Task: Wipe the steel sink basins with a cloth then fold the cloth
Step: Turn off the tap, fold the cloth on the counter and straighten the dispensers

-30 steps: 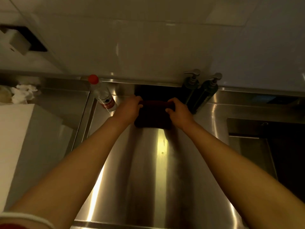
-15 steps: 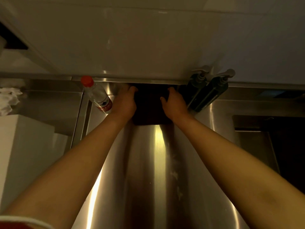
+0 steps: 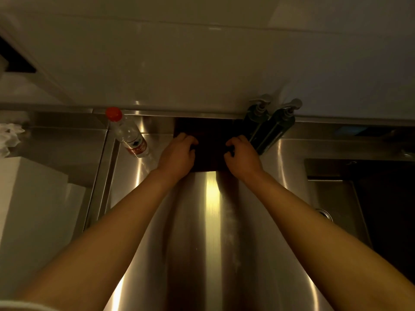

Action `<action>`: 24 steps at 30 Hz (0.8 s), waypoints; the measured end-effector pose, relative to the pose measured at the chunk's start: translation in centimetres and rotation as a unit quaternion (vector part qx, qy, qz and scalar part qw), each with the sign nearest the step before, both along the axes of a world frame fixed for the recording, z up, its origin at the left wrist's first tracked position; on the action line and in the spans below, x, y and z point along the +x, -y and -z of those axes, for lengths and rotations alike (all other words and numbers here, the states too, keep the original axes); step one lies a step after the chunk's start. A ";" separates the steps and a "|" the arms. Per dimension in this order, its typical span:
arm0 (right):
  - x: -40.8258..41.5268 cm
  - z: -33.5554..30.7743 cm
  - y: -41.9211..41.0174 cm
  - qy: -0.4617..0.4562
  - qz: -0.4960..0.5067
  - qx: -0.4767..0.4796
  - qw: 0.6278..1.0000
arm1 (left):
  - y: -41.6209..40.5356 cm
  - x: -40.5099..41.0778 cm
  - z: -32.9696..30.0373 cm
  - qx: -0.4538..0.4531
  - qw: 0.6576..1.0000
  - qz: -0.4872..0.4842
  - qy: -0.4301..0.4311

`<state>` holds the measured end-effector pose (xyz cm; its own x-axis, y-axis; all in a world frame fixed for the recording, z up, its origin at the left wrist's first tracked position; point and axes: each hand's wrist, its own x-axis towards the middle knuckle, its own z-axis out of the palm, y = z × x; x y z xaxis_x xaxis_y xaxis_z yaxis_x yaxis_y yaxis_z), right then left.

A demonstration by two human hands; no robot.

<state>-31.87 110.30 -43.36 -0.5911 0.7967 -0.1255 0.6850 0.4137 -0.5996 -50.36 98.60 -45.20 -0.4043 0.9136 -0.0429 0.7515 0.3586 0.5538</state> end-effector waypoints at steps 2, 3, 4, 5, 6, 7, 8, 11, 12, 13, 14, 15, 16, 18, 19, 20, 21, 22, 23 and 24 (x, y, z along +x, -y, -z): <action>2.0 -0.6 -0.5 -0.009 0.003 -0.001 1.000 | -1.1 1.3 -1.0 0.021 1.000 0.002 0.016; 2.9 -1.0 -0.7 -0.016 0.001 -0.002 1.000 | -1.7 2.0 -1.5 0.035 0.999 -0.001 0.026; 3.9 -1.3 -1.0 -0.022 -0.004 0.000 1.000 | -2.2 2.6 -2.0 0.049 0.998 -0.007 0.036; 4.8 -1.7 -1.4 -0.025 -0.012 0.003 1.000 | -2.7 3.2 -2.6 0.062 0.997 -0.013 0.049; 5.8 -2.0 -1.7 -0.026 -0.018 0.006 0.999 | -3.2 3.7 -3.0 0.074 0.995 -0.021 0.064; 6.7 -2.4 -2.1 -0.031 -0.018 0.007 0.999 | -3.6 4.4 -3.4 0.084 0.993 -0.026 0.078; 7.7 -2.7 -2.4 -0.039 -0.010 0.005 0.999 | -4.1 5.1 -3.8 0.091 0.991 -0.029 0.090; 10.5 -4.0 -3.6 -0.057 0.047 -0.003 0.997 | -5.4 7.2 -4.8 0.105 0.986 -0.034 0.122; 11.3 -4.5 -4.1 -0.058 0.066 0.002 0.996 | -6.0 7.8 -5.1 0.106 0.985 -0.040 0.133; 12.0 -5.0 -4.8 -0.060 0.081 0.007 0.995 | -6.5 8.4 -5.4 0.107 0.983 -0.047 0.141; 12.6 -5.5 -5.4 -0.064 0.093 0.009 0.994 | -7.0 8.9 -5.7 0.107 0.982 -0.052 0.146; 13.0 -6.0 -6.1 -0.069 0.102 0.011 0.992 | -7.5 9.4 -5.9 0.108 0.982 -0.053 0.148; 13.4 -6.6 -6.7 -0.076 0.109 0.014 0.991 | -7.9 9.8 -6.2 0.109 0.982 -0.052 0.148; 13.8 -7.7 -7.7 -0.090 0.112 0.021 0.989 | -8.7 10.5 -6.5 0.115 0.980 -0.058 0.149; 13.9 -8.2 -8.1 -0.097 0.110 0.019 0.989 | -9.0 10.8 -6.7 0.120 0.979 -0.065 0.152; 14.0 -8.6 -8.5 -0.103 0.108 0.016 0.989 | -9.3 11.2 -6.9 0.125 0.977 -0.070 0.155; 14.1 -9.0 -8.8 -0.108 0.108 0.012 0.988 | -9.6 11.4 -7.1 0.128 0.977 -0.074 0.157; 14.1 -9.3 -9.1 -0.113 0.108 0.010 0.988 | -9.9 11.7 -7.3 0.130 0.976 -0.074 0.156; 14.2 -9.6 -9.2 -0.115 0.108 0.010 0.987 | -10.2 11.8 -7.5 0.131 0.977 -0.072 0.153; 14.3 -9.9 -9.4 -0.116 0.105 0.012 0.988 | -10.5 12.0 -7.6 0.133 0.978 -0.070 0.147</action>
